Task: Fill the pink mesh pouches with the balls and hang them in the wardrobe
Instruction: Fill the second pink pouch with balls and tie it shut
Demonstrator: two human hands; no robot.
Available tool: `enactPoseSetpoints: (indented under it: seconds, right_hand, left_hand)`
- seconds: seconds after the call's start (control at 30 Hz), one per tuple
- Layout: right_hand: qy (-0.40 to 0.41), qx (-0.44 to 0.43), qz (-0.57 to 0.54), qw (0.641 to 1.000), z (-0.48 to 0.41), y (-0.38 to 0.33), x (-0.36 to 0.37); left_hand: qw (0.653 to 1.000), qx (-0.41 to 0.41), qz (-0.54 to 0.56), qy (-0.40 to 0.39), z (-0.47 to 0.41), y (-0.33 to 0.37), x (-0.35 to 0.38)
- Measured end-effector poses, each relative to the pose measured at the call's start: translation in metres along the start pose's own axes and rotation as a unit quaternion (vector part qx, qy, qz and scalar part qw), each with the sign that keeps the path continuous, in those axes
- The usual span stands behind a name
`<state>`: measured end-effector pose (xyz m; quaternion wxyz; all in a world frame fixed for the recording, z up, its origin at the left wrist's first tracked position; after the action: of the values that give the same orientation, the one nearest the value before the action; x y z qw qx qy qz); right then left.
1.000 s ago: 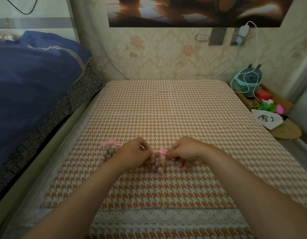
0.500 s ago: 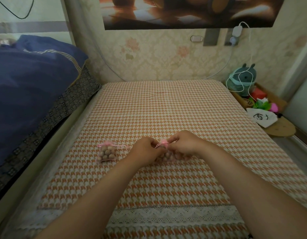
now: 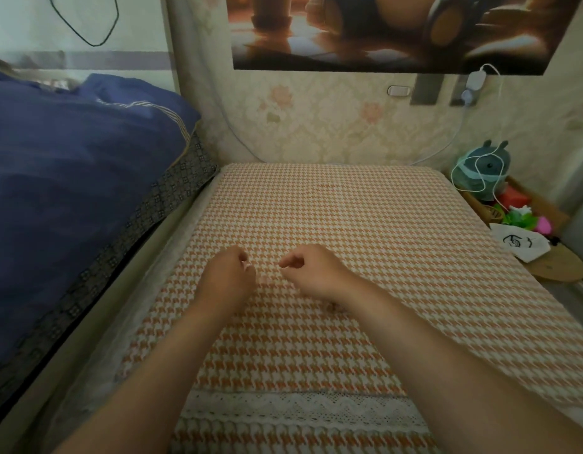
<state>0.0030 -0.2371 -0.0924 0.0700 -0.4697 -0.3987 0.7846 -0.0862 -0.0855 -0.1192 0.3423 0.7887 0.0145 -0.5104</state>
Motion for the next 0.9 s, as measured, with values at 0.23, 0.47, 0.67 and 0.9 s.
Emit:
enactPoseSetpoints:
  seconds: [0.23, 0.47, 0.67, 0.9]
  right_hand:
    - [-0.059, 0.097, 0.041, 0.993, -0.015, -0.019, 0.059]
    - [-0.112, 0.173, -0.141, 0.968, -0.019, -0.021, 0.078]
    - [-0.126, 0.159, -0.309, 0.929, -0.012, -0.016, 0.058]
    - [-0.113, 0.172, -0.353, 0.913, -0.009, 0.005, 0.041]
  left_hand:
    - [0.994, -0.066, -0.052, -0.071, 0.007, -0.053, -0.010]
    - [0.990, -0.017, 0.107, -0.095, 0.012, -0.051, -0.007]
    - [0.965, -0.015, 0.258, -0.053, 0.015, -0.029, -0.004]
    - [0.940, -0.001, 0.333, -0.077, 0.021, -0.011, 0.008]
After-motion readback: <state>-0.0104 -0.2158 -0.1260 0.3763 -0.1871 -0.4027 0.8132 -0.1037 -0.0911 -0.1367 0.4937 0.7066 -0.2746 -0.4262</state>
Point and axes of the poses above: each hand's wrist, its own z-axis away from the middle knuckle, its own x-axis out of the palm, y = z × x, the point moved 1 cm from there along -z, towards the middle knuckle, and after that the axes turned 13 degrees about x, right-handed, at the moved point
